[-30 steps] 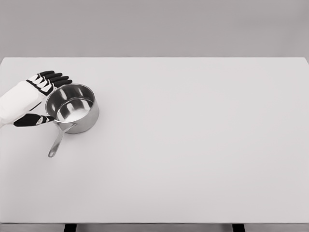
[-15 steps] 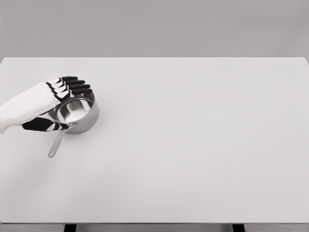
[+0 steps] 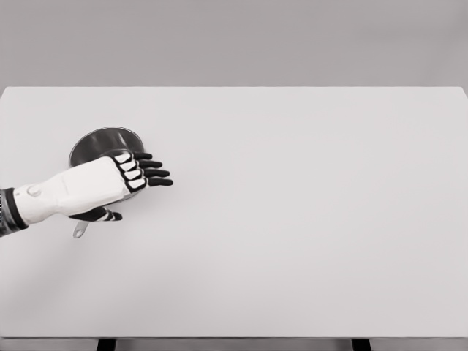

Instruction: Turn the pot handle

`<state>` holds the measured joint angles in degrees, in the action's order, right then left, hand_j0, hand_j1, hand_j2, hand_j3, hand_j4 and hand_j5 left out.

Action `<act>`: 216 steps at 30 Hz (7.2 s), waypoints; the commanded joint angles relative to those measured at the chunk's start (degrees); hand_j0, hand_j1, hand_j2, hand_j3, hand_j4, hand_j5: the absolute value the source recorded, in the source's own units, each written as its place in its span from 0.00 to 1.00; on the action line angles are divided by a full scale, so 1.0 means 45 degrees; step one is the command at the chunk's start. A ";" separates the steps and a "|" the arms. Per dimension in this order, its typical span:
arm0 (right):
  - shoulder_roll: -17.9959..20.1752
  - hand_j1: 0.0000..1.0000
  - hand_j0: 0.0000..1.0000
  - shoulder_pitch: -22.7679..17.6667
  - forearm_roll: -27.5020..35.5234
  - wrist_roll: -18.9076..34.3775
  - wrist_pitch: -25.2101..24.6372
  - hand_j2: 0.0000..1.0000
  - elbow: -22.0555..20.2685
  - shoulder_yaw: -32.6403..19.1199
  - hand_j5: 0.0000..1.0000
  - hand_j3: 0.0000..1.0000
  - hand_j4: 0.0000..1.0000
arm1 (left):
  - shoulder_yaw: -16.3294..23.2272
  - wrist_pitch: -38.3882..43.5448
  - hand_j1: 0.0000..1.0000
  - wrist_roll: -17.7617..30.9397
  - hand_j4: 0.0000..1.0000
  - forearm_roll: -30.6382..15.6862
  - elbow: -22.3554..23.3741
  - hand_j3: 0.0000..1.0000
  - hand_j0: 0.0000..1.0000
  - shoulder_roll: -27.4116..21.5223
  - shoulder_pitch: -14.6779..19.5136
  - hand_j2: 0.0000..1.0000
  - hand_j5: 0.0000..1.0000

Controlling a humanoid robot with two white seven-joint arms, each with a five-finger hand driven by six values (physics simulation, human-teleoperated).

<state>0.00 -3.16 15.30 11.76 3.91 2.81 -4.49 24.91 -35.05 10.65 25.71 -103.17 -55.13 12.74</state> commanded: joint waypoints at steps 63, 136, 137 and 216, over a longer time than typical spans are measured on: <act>0.0000 1.00 1.00 0.0000 -0.0002 0.0003 0.0010 1.00 0.0001 0.0001 1.00 1.00 1.00 | -0.0341 0.0012 1.00 -0.0140 1.00 0.1885 0.0856 1.00 1.00 -0.0698 -0.0137 1.00 1.00; 0.0000 1.00 1.00 0.0000 -0.0002 0.0003 -0.0009 1.00 0.0001 0.0001 1.00 1.00 1.00 | -0.1786 0.0012 1.00 -0.0140 1.00 0.1904 0.3434 1.00 1.00 -0.1264 -0.0020 1.00 1.00; 0.0000 1.00 1.00 0.0000 -0.0002 0.0003 -0.0009 1.00 0.0001 0.0001 1.00 1.00 1.00 | -0.1825 0.0012 1.00 -0.0140 1.00 0.1904 0.3453 1.00 1.00 -0.1264 -0.0020 1.00 1.00; 0.0000 1.00 1.00 0.0000 -0.0002 0.0003 0.0010 1.00 0.0001 0.0001 1.00 1.00 1.00 | -0.2001 0.0012 1.00 -0.0140 1.00 0.1748 0.5563 1.00 1.00 -0.0502 0.0527 1.00 1.00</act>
<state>0.00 -3.16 15.30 11.76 3.92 2.81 -4.49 15.94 -35.05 10.06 33.89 -78.81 -57.77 15.12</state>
